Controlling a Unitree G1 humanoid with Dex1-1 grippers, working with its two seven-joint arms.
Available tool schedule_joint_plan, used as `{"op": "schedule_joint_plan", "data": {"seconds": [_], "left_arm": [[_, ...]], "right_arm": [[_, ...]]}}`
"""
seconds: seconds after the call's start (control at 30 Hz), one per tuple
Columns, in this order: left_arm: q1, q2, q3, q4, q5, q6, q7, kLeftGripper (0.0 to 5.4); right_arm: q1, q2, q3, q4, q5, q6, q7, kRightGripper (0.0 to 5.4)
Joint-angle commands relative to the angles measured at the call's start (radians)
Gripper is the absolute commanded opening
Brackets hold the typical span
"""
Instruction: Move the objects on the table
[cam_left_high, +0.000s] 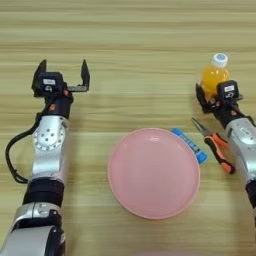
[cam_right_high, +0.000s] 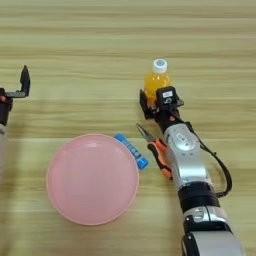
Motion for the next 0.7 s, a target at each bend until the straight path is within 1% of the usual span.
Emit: {"op": "schedule_joint_plan", "data": {"seconds": [0.03,0.13,0.7], "left_arm": [[-0.008,0.003,0.002,0.019,0.000,-0.012,0.003,5.40],[-0.006,0.000,0.006,0.024,-0.014,-0.001,-0.002,5.40],[-0.013,0.002,0.017,0.028,-0.025,-0.003,-0.014,5.40]], "right_arm": [[-0.008,0.005,-0.010,0.012,-0.004,-0.019,-0.017,3.47],[-0.004,0.013,-0.005,0.027,-0.007,-0.019,-0.021,3.47],[0.014,0.036,-0.003,0.083,-0.012,-0.030,-0.045,3.47]]}}
